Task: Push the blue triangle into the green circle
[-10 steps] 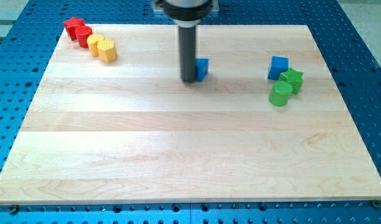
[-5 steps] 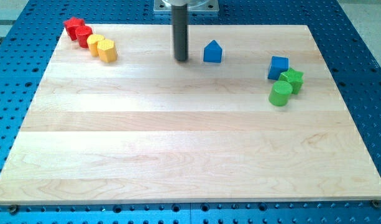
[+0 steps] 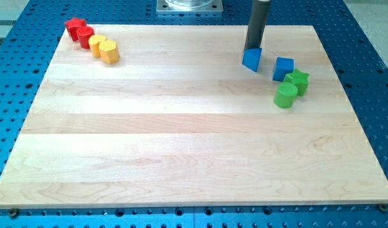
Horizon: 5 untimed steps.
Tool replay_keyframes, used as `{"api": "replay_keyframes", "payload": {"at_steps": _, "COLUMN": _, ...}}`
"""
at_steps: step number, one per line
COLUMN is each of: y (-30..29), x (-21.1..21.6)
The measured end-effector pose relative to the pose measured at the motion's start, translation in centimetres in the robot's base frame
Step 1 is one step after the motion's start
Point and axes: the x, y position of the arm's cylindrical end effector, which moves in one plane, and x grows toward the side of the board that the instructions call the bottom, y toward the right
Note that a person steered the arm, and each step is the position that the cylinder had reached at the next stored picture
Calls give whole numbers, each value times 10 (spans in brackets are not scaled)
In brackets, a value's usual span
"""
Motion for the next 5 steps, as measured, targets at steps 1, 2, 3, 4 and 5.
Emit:
{"api": "replay_keyframes", "payload": {"at_steps": 1, "y": 0, "x": 26}}
{"api": "replay_keyframes", "payload": {"at_steps": 2, "y": 0, "x": 58}}
{"api": "replay_keyframes", "payload": {"at_steps": 3, "y": -2, "x": 60}}
{"api": "replay_keyframes", "payload": {"at_steps": 4, "y": -41, "x": 40}}
{"api": "replay_keyframes", "payload": {"at_steps": 5, "y": -39, "x": 68}}
